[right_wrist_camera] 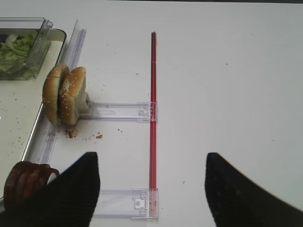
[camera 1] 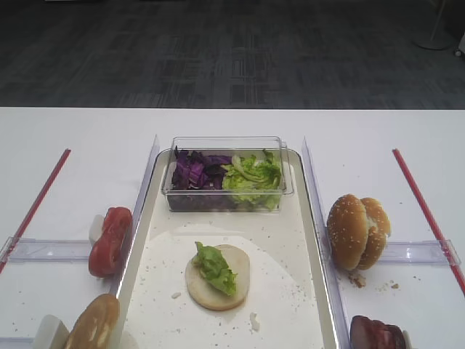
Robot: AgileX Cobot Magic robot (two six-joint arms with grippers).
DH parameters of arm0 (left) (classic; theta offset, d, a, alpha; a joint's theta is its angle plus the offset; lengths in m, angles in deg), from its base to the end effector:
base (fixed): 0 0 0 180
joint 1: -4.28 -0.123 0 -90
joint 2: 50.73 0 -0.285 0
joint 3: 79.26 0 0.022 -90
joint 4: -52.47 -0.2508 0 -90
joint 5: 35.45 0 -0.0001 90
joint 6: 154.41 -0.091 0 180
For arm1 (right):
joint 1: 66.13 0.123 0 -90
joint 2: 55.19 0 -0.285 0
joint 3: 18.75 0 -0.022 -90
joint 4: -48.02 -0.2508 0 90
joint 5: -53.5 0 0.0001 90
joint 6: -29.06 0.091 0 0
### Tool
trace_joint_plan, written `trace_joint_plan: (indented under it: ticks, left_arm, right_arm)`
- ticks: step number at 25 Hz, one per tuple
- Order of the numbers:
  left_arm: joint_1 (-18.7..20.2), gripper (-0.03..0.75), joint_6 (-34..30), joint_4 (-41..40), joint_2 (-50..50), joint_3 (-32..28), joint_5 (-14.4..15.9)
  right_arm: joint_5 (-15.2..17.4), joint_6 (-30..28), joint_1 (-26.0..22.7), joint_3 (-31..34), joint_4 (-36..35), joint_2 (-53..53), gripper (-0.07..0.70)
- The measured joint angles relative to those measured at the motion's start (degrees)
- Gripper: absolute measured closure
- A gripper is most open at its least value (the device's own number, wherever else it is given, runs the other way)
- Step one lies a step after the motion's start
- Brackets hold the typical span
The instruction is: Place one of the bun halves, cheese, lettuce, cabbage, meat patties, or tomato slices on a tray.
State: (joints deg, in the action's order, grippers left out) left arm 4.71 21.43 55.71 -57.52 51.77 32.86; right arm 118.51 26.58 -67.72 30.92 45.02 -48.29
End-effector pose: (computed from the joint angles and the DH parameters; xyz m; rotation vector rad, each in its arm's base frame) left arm -0.0128 -0.0047 0.2650 0.0942 2.1621 -0.0315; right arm -0.0082 0.0045 0.2661 -0.0212 2.1207 0.0213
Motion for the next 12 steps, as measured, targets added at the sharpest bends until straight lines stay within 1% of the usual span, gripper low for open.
trace_joint_plan:
  ticks: [12]
  left_arm:
    - [0.00, 0.207, 0.00, 0.00, 0.00, 0.00, 0.00]
  right_arm:
    - [0.00, 0.00, 0.00, 0.00, 0.00, 0.00, 0.130]
